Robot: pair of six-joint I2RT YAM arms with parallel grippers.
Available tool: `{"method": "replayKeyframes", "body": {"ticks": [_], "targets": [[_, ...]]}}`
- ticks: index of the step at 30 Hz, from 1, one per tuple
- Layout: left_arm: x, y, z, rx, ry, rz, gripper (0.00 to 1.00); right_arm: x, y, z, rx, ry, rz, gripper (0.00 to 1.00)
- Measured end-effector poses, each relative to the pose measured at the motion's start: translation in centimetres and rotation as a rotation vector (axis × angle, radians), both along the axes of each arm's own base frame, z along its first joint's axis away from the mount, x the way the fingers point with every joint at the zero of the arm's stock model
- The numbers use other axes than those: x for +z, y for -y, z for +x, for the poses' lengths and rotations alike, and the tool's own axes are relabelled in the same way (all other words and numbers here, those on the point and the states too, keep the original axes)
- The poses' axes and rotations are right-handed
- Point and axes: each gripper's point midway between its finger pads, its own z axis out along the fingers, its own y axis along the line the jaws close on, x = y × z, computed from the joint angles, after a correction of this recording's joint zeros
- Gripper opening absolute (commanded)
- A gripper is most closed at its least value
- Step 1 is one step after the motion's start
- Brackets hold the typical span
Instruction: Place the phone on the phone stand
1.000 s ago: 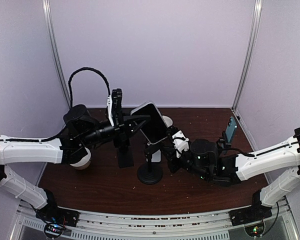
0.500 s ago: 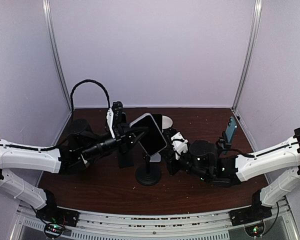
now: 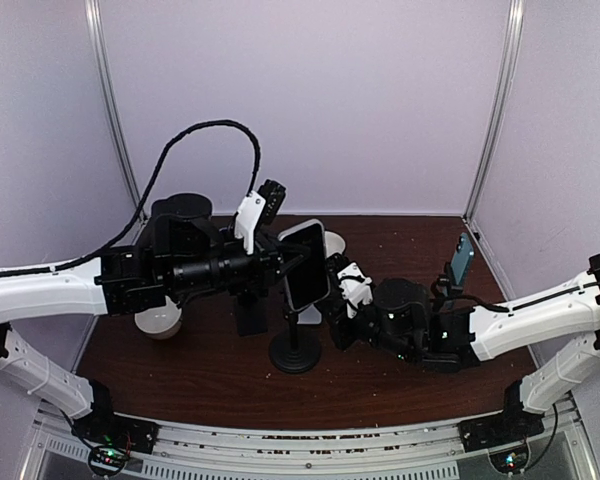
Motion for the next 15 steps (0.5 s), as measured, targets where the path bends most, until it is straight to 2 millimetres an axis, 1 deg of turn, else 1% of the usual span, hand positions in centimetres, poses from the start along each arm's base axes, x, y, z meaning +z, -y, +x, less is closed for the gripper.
{"method": "replayKeyframes", "body": {"ticks": [5, 7, 12, 15], "targets": [[-0.4, -1.0, -0.5, 0.049, -0.024, -0.07, 0.0, 0.1, -0.2, -0.1, 0.01, -0.01, 0.005, 0.0], [-0.5, -1.0, -0.7, 0.064, -0.022, -0.088, 0.0, 0.1, -0.3, -0.2, 0.012, -0.011, 0.004, 0.0], [-0.4, -0.9, -0.8, 0.105, -0.006, -0.086, 0.0, 0.1, -0.1, 0.2, 0.006, -0.015, 0.006, 0.0], [-0.5, -1.2, -0.7, 0.123, 0.003, -0.082, 0.0, 0.2, -0.1, 0.5, 0.022, -0.025, 0.02, 0.0]]}}
